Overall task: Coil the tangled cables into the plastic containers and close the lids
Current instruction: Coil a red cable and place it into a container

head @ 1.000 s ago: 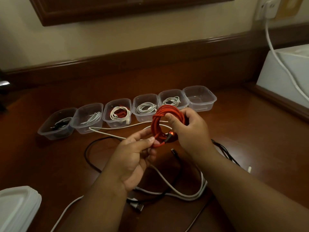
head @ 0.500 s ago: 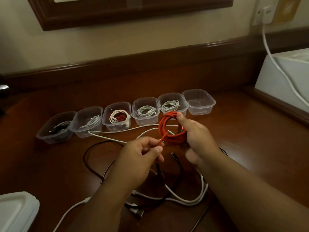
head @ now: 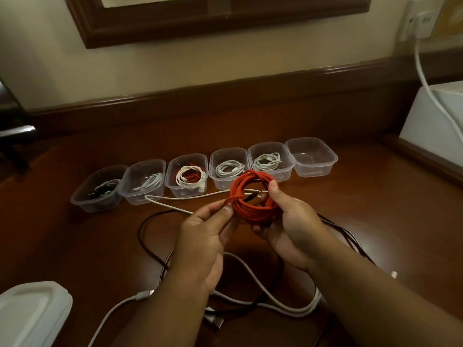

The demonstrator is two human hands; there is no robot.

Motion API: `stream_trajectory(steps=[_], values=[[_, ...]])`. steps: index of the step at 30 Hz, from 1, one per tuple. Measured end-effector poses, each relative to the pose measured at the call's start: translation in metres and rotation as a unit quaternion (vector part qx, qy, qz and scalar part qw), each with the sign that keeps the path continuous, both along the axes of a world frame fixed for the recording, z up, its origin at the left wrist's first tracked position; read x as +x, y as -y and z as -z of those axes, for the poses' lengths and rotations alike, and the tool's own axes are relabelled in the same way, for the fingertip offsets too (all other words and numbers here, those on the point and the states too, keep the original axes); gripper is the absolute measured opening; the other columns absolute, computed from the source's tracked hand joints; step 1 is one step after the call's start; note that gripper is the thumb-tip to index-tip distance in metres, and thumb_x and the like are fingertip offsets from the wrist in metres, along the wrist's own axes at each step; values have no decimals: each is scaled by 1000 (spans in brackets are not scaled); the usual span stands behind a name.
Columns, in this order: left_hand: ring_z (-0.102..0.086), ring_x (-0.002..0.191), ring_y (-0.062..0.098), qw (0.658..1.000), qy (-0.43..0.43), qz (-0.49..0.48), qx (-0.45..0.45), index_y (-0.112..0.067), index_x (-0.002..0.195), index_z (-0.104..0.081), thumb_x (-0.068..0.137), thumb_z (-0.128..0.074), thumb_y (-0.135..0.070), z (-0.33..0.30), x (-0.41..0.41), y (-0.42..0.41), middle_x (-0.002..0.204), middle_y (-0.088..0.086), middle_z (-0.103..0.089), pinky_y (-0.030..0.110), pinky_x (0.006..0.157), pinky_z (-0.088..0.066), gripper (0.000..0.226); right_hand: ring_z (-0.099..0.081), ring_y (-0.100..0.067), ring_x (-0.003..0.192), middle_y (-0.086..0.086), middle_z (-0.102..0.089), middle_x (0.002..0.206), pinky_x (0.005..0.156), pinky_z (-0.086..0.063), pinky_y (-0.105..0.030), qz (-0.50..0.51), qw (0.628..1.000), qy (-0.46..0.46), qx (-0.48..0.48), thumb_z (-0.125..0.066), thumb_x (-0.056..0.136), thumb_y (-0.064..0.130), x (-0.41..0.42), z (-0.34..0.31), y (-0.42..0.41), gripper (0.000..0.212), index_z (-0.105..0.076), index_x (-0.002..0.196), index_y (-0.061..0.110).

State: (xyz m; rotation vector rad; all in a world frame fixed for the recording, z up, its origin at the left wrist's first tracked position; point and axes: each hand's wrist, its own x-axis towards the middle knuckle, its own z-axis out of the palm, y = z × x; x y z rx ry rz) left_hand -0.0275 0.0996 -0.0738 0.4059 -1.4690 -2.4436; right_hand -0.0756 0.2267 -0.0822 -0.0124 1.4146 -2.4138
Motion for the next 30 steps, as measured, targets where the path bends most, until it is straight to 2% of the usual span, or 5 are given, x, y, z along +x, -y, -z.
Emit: stream_trajectory(steps=[10,15,21,26,30], values=[[-73,87,16,994,-56,13,-88,-8,106,-66,69,-73,-23,-4,13,-5,91,8,-76,20,70,-57,40,-47,-15,52,3,-51,57,54,-37,-30,-20,959,-60,278,-35,103,50,0,5,3,39,-58,84,25],[-74,81,16,990,2,41,-132,-12,114,-63,81,-70,-1,-4,10,0,89,7,-77,23,65,-56,36,-52,-11,76,7,-55,81,62,-34,-27,-51,881,-143,448,-29,104,52,-6,1,-3,42,-59,112,24],[-69,70,12,991,61,89,-78,-14,117,-63,85,-55,6,-1,7,1,84,3,-73,26,59,-54,39,-65,-20,102,-2,-67,109,95,-51,-42,-107,905,-72,406,-40,98,58,-11,4,-6,46,-55,127,26],[-70,70,13,992,81,90,-26,-14,120,-60,84,-54,5,1,5,0,83,3,-75,28,59,-52,41,-63,-12,76,-1,-66,92,61,-48,-27,-51,894,-113,430,-53,99,40,-10,6,-6,20,-46,116,32],[-69,67,9,996,72,49,-33,-17,122,-57,87,-54,3,3,3,-2,77,-1,-75,26,57,-49,40,-60,-13,86,8,-54,99,64,-53,-25,42,875,-272,398,-61,94,19,-7,12,-6,28,-48,98,43]])
